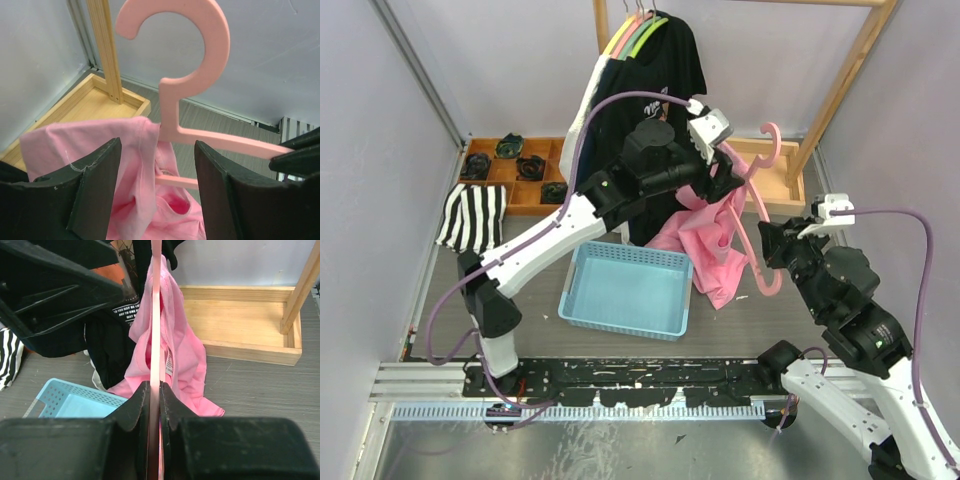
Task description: Remove the t-shirt from the hanger
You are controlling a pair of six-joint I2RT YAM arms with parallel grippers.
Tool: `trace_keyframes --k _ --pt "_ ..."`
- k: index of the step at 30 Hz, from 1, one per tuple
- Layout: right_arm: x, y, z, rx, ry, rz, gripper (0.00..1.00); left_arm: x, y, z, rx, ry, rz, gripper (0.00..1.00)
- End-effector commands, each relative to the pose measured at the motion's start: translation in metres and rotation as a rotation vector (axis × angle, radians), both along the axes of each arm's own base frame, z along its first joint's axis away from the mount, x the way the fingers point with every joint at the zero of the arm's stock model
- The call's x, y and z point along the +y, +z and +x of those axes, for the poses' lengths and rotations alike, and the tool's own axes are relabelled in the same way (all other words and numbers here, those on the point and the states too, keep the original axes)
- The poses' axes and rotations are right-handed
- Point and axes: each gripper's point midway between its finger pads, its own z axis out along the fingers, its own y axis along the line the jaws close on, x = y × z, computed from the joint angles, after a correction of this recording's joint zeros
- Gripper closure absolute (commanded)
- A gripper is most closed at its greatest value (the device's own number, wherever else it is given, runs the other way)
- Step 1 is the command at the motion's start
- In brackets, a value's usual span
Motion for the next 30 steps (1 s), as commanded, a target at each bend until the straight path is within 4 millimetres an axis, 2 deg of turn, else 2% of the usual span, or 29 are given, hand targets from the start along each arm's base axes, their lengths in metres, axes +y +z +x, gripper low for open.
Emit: trace_keyframes --k 1,4,7,14,19,23,26,29,30 --pt "-0.01 0.027 0.0 -0.1 -0.048 0.042 0.99 0.02 0.031 -0.007 -0.065 0.043 -0.078 0.32" --pt "-0.013 0.032 -0.003 -0.117 -0.052 0.05 0.99 0.027 0.022 -0.006 -0.069 0.067 -0.071 0.31" --pt "-0.014 0.035 -0.006 -0.13 -0.045 0.058 0.99 0.026 0.005 -0.002 -0.06 0.08 -0.039 0.31" --pt "-0.014 0.041 -0.011 -0.153 -0.032 0.068 0.99 0.005 -0.034 0.012 -0.027 0.076 0.029 0.31" --pt "-0.013 0.043 -0.014 -0.158 -0.016 0.067 0.99 -0.011 -0.05 0.026 -0.021 0.083 0.058 0.33" --pt "-0.013 0.043 -0.016 -0.16 -0.01 0.069 0.99 -0.016 -0.053 0.037 -0.031 0.114 0.061 0.36" --pt "-0.013 0.042 -0.017 -0.158 -0.007 0.068 0.99 -0.017 -0.051 0.042 -0.038 0.134 0.059 0.52" --pt "-0.014 0.041 -0.017 -0.158 -0.008 0.067 0.99 -0.015 -0.046 0.043 -0.049 0.151 0.051 0.82" --pt "-0.014 0.041 -0.018 -0.158 -0.009 0.068 0.99 -0.014 -0.045 0.044 -0.054 0.158 0.05 0.88"
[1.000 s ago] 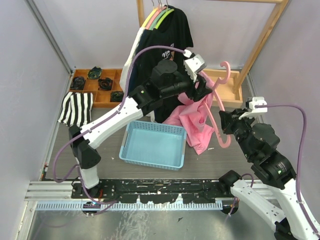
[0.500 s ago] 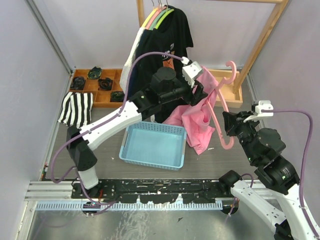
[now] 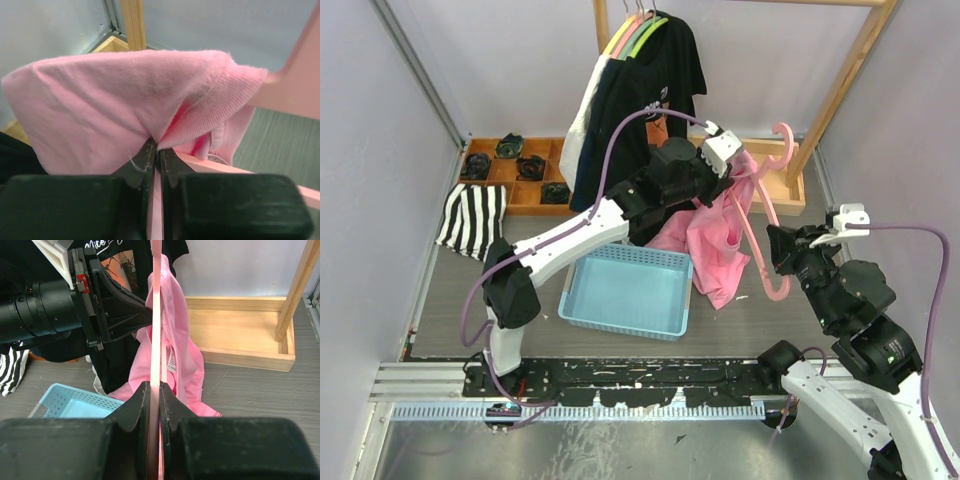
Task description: Remove the t-shirt from the hanger
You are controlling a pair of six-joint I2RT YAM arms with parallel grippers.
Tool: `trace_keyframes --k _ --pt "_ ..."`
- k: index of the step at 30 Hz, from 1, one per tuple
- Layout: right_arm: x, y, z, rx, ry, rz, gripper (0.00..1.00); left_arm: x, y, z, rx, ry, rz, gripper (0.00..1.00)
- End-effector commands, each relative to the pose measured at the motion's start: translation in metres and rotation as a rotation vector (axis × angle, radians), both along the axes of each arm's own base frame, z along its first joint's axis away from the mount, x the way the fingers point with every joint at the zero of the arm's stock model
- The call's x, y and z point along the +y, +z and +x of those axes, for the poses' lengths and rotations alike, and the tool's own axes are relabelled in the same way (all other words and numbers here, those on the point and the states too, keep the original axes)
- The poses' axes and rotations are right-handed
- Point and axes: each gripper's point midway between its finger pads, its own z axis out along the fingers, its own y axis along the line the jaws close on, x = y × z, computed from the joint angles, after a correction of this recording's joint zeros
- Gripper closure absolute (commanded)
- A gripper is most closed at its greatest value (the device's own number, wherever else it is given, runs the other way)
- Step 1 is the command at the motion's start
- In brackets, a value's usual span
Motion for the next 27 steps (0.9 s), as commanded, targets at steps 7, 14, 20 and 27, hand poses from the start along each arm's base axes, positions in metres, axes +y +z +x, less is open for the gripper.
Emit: trace_keyframes --k 7,14,20,27 --pt "-0.006 0.03 -0.01 -0.102 0.005 0.054 0.99 0.013 0.055 0.023 -0.116 0.145 -0.068 1.0" --pt "-0.015 0.04 -0.028 -0.128 0.012 0.071 0.99 0.027 0.075 0.066 -0.178 0.334 -0.03 1.0" --pt "-0.022 0.048 -0.043 -0.154 0.025 0.086 0.99 0.038 0.066 0.111 -0.165 0.415 -0.016 1.0" --pt "-0.033 0.058 -0.058 -0.186 0.019 0.102 0.99 0.053 0.055 0.134 -0.137 0.458 -0.018 1.0"
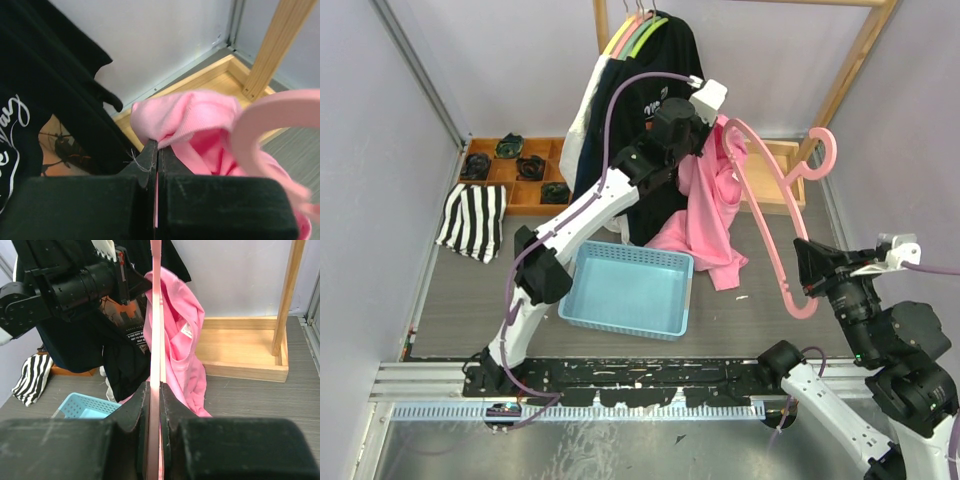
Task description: Remove the t-shirt from the hanger
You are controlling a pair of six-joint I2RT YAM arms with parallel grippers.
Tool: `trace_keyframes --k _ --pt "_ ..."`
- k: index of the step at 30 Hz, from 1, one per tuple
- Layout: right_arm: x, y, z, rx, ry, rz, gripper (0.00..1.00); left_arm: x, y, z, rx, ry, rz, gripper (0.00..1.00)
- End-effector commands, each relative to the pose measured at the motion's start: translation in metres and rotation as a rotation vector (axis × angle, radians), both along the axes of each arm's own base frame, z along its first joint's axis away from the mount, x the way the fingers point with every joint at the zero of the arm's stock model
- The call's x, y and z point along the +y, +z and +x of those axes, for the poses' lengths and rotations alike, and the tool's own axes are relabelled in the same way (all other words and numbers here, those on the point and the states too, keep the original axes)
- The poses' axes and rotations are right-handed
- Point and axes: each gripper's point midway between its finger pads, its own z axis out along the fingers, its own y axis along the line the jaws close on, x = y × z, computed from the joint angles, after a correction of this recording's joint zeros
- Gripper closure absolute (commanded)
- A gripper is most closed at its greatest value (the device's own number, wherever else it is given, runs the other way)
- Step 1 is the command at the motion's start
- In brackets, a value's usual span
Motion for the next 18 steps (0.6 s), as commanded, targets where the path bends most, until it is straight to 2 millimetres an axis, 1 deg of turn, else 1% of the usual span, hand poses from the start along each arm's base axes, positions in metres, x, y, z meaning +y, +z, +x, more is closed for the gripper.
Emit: trace_keyframes --k 1,4,7,8,11,13,15,18 --pt "-0.009 0.028 -0.015 -0.085 0.001 0.04 0.99 0.014 0.017 0.008 -0.017 0.038 -0.034 1.0" --pt "-0.017 0.033 -0.019 -0.102 -0.025 0.054 0.99 0.016 0.022 0.002 -0.019 0.02 -0.04 1.0" --pt "-0.027 0.036 -0.019 -0.112 -0.078 0.077 0.99 0.019 0.038 -0.014 -0.018 -0.026 -0.07 1.0" --pt "-0.031 0.036 -0.018 -0.112 -0.102 0.083 0.99 0.021 0.052 -0.024 -0.024 -0.057 -0.092 1.0" --pt "-0.042 0.032 -0.013 -0.096 -0.18 0.088 0.99 0.027 0.083 -0.05 -0.045 -0.113 -0.138 1.0" --pt "-0.05 0.029 -0.012 -0.086 -0.228 0.093 0.99 0.035 0.109 -0.068 -0.083 -0.13 -0.158 1.0" --pt "-0.056 0.026 -0.011 -0.076 -0.264 0.097 0.99 0.046 0.136 -0.084 -0.122 -0.142 -0.185 1.0" --pt "-0.057 0.023 -0.01 -0.069 -0.272 0.099 0.99 0.066 0.172 -0.101 -0.171 -0.144 -0.228 1.0"
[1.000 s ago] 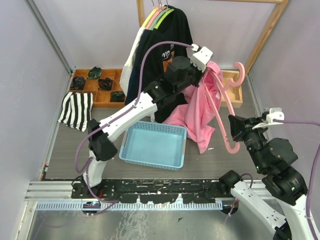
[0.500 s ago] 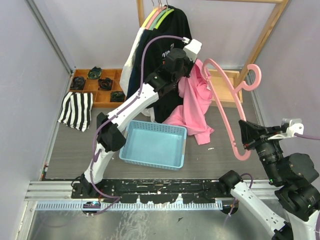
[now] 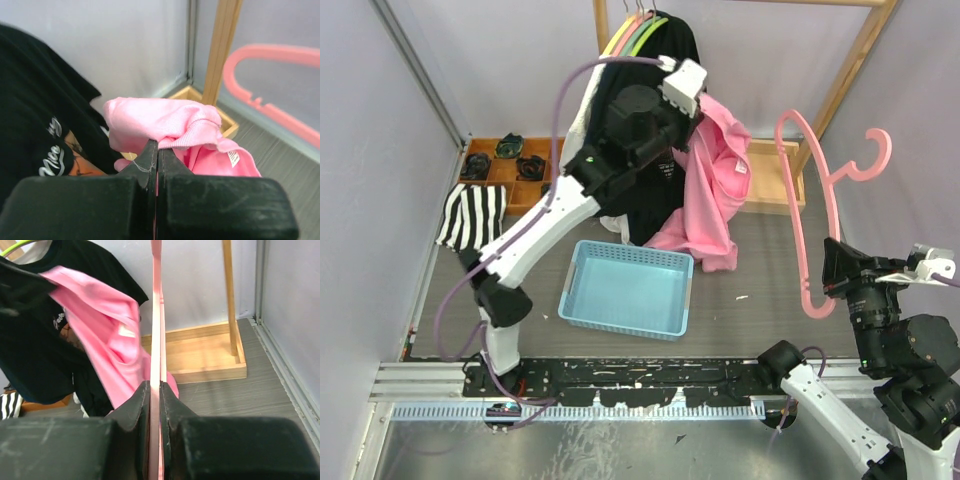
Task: Remove the t-shirt from the hanger
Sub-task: Remove the T-shirt from the hanger, then place the T-shirt in the bin.
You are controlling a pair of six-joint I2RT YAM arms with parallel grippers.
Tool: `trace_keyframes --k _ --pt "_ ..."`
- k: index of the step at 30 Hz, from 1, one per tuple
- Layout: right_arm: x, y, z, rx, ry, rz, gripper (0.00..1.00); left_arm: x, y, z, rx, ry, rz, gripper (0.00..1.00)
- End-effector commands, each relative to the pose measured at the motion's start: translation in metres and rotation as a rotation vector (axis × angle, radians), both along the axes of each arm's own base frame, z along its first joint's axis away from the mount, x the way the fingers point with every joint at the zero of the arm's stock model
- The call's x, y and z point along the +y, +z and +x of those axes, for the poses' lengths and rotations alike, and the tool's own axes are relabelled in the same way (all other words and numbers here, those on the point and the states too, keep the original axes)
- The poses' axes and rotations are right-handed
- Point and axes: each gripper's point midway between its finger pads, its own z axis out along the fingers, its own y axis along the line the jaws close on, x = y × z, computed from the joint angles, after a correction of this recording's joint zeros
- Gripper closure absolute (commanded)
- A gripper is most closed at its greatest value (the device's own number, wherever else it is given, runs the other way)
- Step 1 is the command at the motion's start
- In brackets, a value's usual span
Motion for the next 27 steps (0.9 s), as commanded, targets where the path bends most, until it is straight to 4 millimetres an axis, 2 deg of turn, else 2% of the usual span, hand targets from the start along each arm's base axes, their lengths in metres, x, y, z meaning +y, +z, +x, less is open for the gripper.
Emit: trace_keyframes --k 1,7,14,20,27 --pt "-0.012 0.011 0.001 -0.038 -0.072 0.05 0.99 0.04 0.11 -0.044 -0.164 -0.029 -0.175 1.0" --pt "-0.006 0.006 0.005 -0.018 -0.055 0.042 0.99 0.085 0.172 -0.08 -0.249 -0.023 -0.278 1.0" --pt "0.0 0.003 0.01 -0.007 -0.038 0.033 0.99 0.129 0.222 -0.119 -0.328 -0.03 -0.367 1.0" --pt "0.005 0.001 0.014 0.001 -0.024 0.029 0.99 0.156 0.247 -0.148 -0.364 -0.056 -0.42 1.0" --pt "0.009 0.0 0.017 0.009 -0.012 0.027 0.99 0.173 0.259 -0.163 -0.382 -0.059 -0.437 1.0"
